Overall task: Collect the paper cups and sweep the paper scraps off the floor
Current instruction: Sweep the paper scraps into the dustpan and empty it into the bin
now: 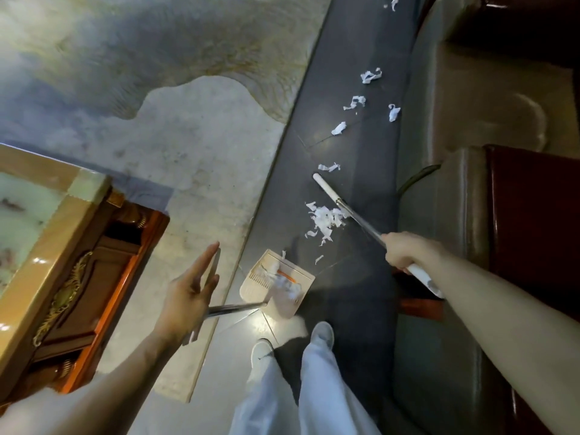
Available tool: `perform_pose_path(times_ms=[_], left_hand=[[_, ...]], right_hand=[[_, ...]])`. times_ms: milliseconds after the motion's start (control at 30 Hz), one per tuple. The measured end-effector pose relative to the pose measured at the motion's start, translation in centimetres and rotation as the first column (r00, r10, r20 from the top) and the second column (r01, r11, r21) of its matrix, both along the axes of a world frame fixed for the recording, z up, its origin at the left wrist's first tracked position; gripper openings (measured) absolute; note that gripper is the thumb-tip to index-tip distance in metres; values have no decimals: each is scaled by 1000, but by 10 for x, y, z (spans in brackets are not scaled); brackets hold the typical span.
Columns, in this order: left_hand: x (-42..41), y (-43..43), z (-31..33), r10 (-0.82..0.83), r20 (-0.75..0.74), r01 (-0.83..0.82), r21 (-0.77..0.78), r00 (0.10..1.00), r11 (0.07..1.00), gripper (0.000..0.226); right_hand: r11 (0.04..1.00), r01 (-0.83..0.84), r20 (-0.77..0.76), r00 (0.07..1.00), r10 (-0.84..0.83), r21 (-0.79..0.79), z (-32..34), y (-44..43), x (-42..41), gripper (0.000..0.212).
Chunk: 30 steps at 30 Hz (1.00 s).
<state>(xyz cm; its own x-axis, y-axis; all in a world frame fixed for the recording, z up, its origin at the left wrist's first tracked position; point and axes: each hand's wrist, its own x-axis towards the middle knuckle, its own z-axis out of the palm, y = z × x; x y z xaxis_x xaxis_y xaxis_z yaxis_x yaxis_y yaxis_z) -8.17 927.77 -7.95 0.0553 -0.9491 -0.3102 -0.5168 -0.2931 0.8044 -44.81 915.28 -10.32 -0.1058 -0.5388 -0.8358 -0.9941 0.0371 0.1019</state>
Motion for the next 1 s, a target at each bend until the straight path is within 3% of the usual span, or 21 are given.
perform_pose_path(times_ms=[133, 200, 333, 500, 700, 933, 1000], left_hand=[[3, -10, -2, -16, 1, 16, -15, 1000, 1000, 57], [2, -16, -4, -40, -52, 39, -28, 998, 999, 57], [-5, -30, -5, -112, 37, 114, -57, 993, 992, 54], [-1, -33, -10, -110, 19, 110, -53, 994, 992, 53], [12, -28, -8, -133, 52, 136, -62, 990, 989, 54], [25, -2, -5, -100, -78, 91, -108, 992, 990, 58], [33, 5, -3, -81, -56, 75, -92, 995, 993, 61]], right_hand=[[991, -43, 20, 999, 41, 125, -3, 34, 14, 72], [986, 15, 77, 997, -28, 165, 1, 56, 24, 78], [960, 152, 165, 967, -193, 234, 22, 94, 47, 82], [906, 281, 207, 912, -354, 316, 51, 140, 60, 81], [912, 314, 215, 903, -373, 265, 76, 171, 71, 80], [938, 300, 223, 915, -335, 175, 84, 148, 74, 81], [946, 284, 228, 922, -314, 153, 81, 132, 80, 81]])
